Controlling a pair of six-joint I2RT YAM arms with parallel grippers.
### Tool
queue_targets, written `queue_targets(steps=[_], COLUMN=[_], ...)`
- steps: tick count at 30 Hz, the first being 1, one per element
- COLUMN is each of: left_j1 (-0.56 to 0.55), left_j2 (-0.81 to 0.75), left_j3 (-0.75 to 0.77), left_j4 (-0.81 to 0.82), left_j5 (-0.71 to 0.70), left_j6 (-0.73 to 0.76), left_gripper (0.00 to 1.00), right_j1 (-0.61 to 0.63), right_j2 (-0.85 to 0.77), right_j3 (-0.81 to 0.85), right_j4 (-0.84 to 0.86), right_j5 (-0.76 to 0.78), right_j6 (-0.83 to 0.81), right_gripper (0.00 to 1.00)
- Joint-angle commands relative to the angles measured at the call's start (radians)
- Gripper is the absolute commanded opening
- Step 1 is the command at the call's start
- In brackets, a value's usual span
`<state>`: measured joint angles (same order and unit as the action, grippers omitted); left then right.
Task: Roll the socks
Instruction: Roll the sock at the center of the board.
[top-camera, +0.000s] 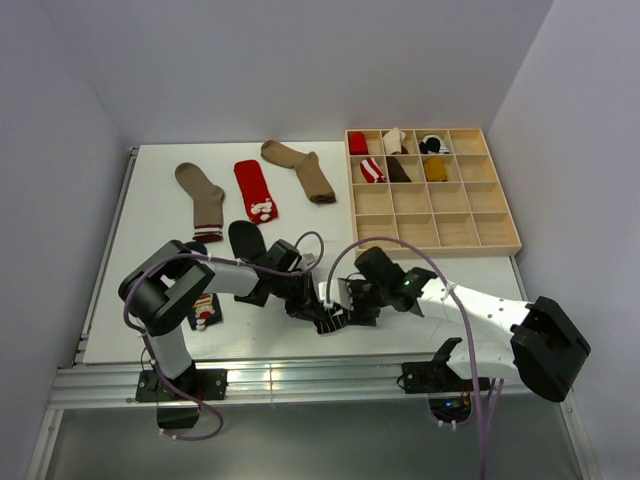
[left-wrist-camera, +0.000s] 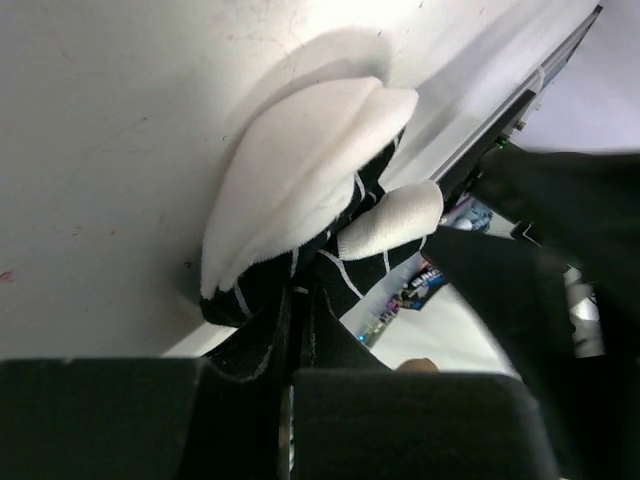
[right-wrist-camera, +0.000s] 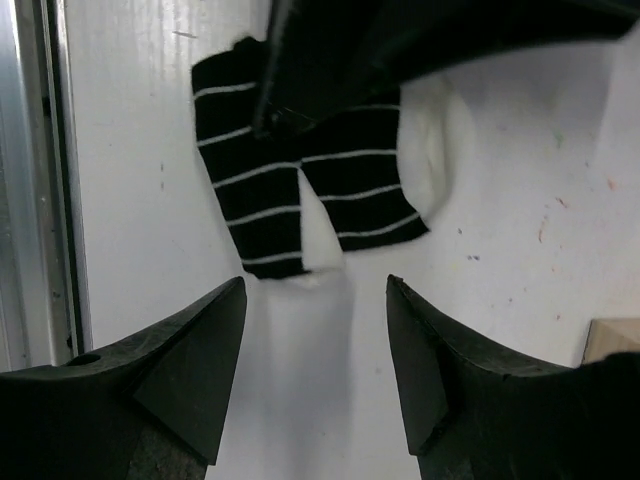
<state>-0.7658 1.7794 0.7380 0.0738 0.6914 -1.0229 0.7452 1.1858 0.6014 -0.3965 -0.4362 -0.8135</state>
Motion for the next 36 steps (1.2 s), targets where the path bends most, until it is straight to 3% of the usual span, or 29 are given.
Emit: queue_targets(steps=[1, 14, 36], left_j1=[-0.004, 0.014, 0.022], left_j2=[0.049, 0.057, 0.061], left_j3=[-0.023, -0.023, -0.037], left_j4=[-0.054, -0.063, -0.002], left_j5=[-0.044, -0.032, -0.003], left_j6=[0.006, 0.024, 0.018], left_gripper=[0.0, 0.0, 0.01], right_j1=[0.109, 0.24, 0.255], right_j2=[-0.02, -0.028, 0.123], right_j3=[-0.023, -0.002, 0.029], right_j4=[0.136, 0.088, 0.096], right_j5=[0.135, 0.151, 0.14], right_j6=[-0.012, 0.016, 0.034], right_gripper=[0.65, 0.61, 0.5])
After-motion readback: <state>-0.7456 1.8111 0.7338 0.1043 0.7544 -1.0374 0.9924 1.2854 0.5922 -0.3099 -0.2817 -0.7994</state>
